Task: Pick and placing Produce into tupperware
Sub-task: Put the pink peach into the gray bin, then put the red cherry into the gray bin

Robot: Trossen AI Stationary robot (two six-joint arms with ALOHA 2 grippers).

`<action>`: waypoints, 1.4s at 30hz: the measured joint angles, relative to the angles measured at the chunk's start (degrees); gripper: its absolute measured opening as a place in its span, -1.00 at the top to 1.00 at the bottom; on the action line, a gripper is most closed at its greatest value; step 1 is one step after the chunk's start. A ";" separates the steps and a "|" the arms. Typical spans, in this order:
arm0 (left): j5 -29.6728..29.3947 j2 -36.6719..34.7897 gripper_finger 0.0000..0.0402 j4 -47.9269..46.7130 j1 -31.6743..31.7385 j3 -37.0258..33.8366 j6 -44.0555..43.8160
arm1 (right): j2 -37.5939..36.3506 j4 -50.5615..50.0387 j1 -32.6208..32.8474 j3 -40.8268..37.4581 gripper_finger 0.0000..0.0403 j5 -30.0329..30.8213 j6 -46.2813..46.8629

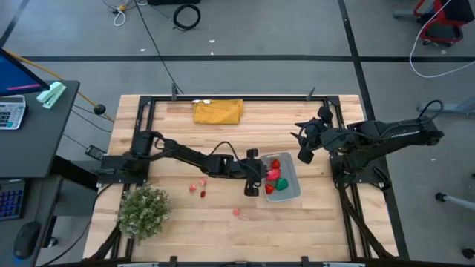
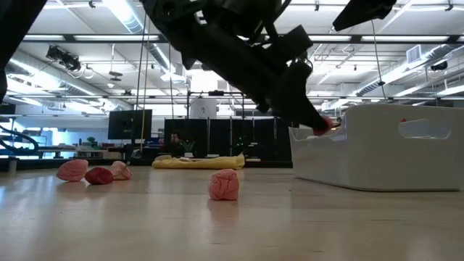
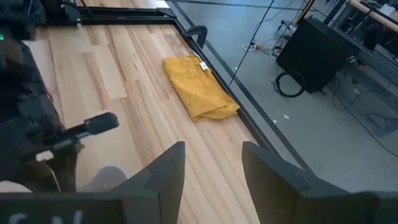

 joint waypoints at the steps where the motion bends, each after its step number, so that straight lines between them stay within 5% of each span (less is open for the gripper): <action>1: -0.47 0.50 0.82 1.04 0.01 0.34 0.54 | 0.00 0.00 -0.01 0.00 0.17 -0.02 0.21; 14: -2.40 0.59 0.25 1.03 0.03 0.42 6.10 | 0.02 0.00 0.01 0.00 0.17 -0.03 0.55; 19: -12.03 -1.27 0.04 -0.44 -0.37 0.44 11.49 | 0.00 -0.02 -0.01 0.00 0.17 -0.04 0.53; 24: -20.73 -6.58 -0.07 -13.84 -2.61 0.40 13.54 | 0.01 -0.04 -0.01 0.00 0.17 -0.03 0.42; 32: -21.35 -17.58 -0.04 -44.32 -7.67 0.40 -8.27 | 0.00 -0.11 0.01 0.00 0.17 0.00 -0.11; 40: -17.48 -22.49 0.06 -77.76 -11.02 0.30 -45.90 | 0.00 -0.06 -0.01 0.00 0.17 0.00 -0.17; 42: -15.67 -22.54 0.08 -79.05 -12.37 -0.57 -52.39 | 0.00 -0.07 0.00 0.00 0.17 -0.02 -0.19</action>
